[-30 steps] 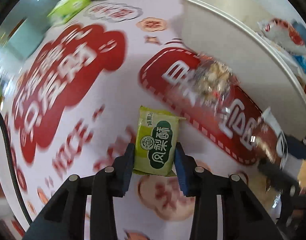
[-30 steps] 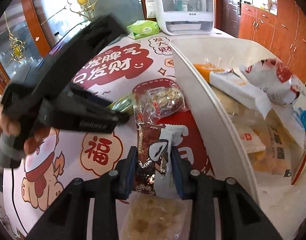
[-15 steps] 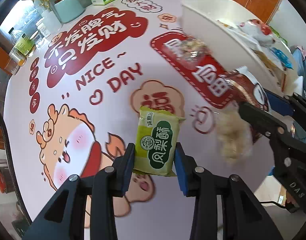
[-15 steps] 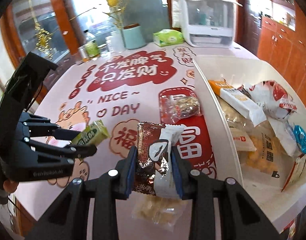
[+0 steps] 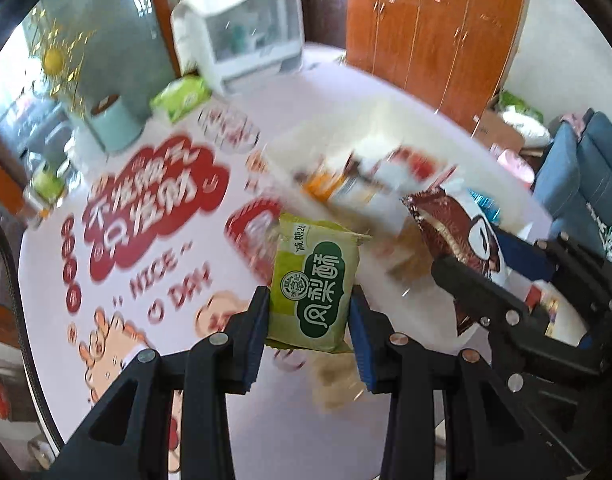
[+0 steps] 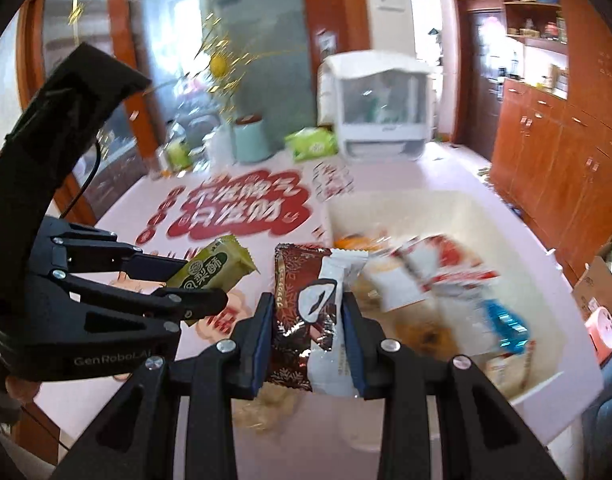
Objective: Organize snacks
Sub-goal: 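Carry both packs over the white tray and open both tools, then move both tools back over the two clear bags on the table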
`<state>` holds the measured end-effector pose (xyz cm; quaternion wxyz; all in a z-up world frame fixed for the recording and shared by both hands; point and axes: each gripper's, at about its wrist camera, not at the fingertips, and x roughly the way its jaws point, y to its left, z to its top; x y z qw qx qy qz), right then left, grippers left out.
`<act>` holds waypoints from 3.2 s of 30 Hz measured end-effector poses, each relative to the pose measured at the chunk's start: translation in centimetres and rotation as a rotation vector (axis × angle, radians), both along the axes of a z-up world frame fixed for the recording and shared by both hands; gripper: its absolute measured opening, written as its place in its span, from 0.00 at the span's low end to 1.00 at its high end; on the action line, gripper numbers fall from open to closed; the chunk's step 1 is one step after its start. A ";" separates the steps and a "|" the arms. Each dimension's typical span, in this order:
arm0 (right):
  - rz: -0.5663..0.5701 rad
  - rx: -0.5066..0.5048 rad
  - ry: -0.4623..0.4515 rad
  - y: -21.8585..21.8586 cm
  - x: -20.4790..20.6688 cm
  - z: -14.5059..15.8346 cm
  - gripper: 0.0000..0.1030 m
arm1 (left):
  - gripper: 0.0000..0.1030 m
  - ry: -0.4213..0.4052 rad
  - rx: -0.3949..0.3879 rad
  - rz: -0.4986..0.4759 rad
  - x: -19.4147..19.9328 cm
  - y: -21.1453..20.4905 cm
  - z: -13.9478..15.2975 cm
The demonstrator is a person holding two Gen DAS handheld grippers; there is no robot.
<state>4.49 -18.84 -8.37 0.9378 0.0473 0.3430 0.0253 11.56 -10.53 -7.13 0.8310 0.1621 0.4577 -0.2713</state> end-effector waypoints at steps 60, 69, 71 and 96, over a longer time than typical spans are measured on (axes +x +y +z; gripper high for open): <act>-0.295 -0.023 0.049 -10.3 0.7 3.2 0.59 | 0.95 -0.254 0.143 0.116 1.9 -4.1 4.2; -0.295 -0.001 0.050 -7.6 0.8 2.8 0.59 | 0.95 -0.250 0.158 0.094 2.9 -0.8 3.2; -0.294 0.008 0.048 -6.9 0.8 2.7 0.59 | 0.95 -0.250 0.165 0.080 3.2 -0.2 2.9; -0.173 0.104 0.120 3.5 -5.0 -5.9 0.59 | 0.95 -0.158 0.343 -0.299 7.5 4.6 -6.9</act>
